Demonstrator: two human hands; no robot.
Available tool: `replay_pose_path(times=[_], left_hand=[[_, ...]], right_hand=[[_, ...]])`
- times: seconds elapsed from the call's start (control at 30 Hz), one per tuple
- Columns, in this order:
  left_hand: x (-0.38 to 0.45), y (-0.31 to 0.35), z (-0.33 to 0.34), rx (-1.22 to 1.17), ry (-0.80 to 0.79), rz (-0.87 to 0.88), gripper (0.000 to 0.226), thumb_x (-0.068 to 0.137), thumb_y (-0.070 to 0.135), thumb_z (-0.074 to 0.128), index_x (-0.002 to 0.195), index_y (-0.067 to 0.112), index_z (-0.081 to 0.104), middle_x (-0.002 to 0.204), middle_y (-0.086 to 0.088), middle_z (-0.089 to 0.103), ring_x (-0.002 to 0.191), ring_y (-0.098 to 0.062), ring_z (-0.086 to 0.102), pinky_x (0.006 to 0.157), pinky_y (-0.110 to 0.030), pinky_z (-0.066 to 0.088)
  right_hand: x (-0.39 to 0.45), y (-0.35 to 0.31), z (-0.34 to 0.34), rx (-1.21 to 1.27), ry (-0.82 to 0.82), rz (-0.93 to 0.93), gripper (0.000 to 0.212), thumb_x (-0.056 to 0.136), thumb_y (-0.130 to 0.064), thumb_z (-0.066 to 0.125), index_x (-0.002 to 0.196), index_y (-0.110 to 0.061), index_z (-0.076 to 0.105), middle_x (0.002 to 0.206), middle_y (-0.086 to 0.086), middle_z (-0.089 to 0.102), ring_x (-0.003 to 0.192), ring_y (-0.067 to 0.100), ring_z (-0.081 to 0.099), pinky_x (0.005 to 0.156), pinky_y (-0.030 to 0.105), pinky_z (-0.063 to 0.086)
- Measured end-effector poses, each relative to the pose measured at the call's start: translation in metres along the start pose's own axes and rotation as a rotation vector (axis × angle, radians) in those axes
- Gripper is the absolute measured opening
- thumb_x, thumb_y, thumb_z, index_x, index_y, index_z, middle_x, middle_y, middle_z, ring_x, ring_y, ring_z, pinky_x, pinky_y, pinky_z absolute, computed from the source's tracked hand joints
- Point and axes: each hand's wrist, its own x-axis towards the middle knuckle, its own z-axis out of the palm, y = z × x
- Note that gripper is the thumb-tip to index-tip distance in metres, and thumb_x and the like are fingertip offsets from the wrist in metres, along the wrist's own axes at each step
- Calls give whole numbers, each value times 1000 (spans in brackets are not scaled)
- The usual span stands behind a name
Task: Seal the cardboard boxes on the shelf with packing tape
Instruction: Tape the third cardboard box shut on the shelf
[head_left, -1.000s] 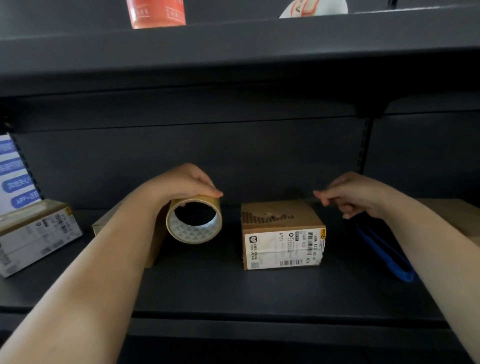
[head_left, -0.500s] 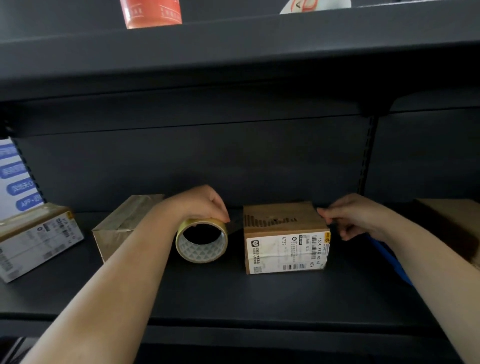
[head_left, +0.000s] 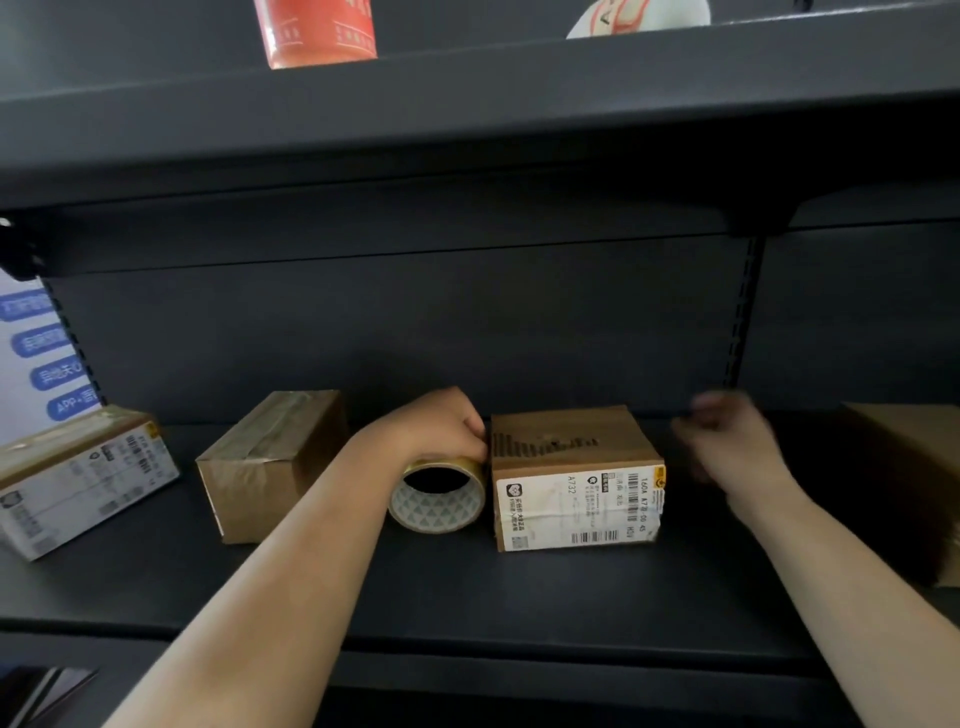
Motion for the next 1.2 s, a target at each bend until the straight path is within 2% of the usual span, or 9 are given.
replay_pose_path(times=[0.07,0.17,0.23,0.3,0.47,0.67,0.9,1.03,1.2], left_hand=[[0,1,1,9,6,11,19,73,25,72,55,21,70,56,6,63,58,-8,60,63,-29,50],[1,2,1,-17,20,28,27,73,22,73,48,25,65,46,12,58,47,0,54,54,-19,44],[1,2,1,-6,14,29,30,73,20,72,45,25,62,41,13,55,44,0,51,49,-16,42],[1,1,2,0,14,38,26,74,21,71,48,24,63,46,11,58,51,-5,55,54,-20,45],[-18,-19,-5,-438,-49,7,13,74,35,73,82,25,73,71,6,70,66,-4,65,61,-19,47],[-39,-33,-30,-1154,-217,168,26,63,35,79,78,16,70,40,3,45,35,-8,41,39,-18,37],[-41,-3,-68,-833,-3,-127,24,55,42,75,56,18,73,46,4,47,40,-7,44,40,-19,37],[-34,-3,-68,-237,152,-256,17,68,45,75,79,32,70,91,1,62,81,-17,55,57,-28,42],[-26,4,-49,-228,96,-201,12,71,42,74,80,34,73,84,-1,68,73,-14,58,55,-23,46]], right_hand=[[-1,-31,1,-25,-40,-352,45,80,-30,69,119,-19,49,102,2,62,85,16,57,79,37,49],[-13,-73,28,-666,-681,-606,104,55,-78,59,142,-42,17,148,-5,32,136,17,26,111,45,20],[-18,-84,56,-1076,-925,-632,121,55,-79,60,147,-37,-5,158,-5,4,144,20,-1,113,54,-3],[-18,-82,76,-1181,-984,-611,118,60,-69,68,147,-34,-4,157,-2,9,143,24,9,113,53,7],[-8,-70,69,-912,-949,-582,112,59,-54,78,144,-46,5,149,-4,23,135,20,26,107,41,30],[-3,-73,35,-399,-966,-527,94,54,-48,80,129,-67,25,131,-14,35,119,11,42,97,34,41],[-9,-64,31,-14,-927,-452,87,46,-40,84,122,-59,46,131,-3,46,111,19,57,89,43,52],[-9,-50,35,259,-876,-388,80,49,-29,84,122,-47,54,127,12,54,105,28,63,82,42,55],[-10,-30,40,443,-837,-359,70,54,-22,81,118,-35,57,113,9,62,96,27,66,72,35,55]])
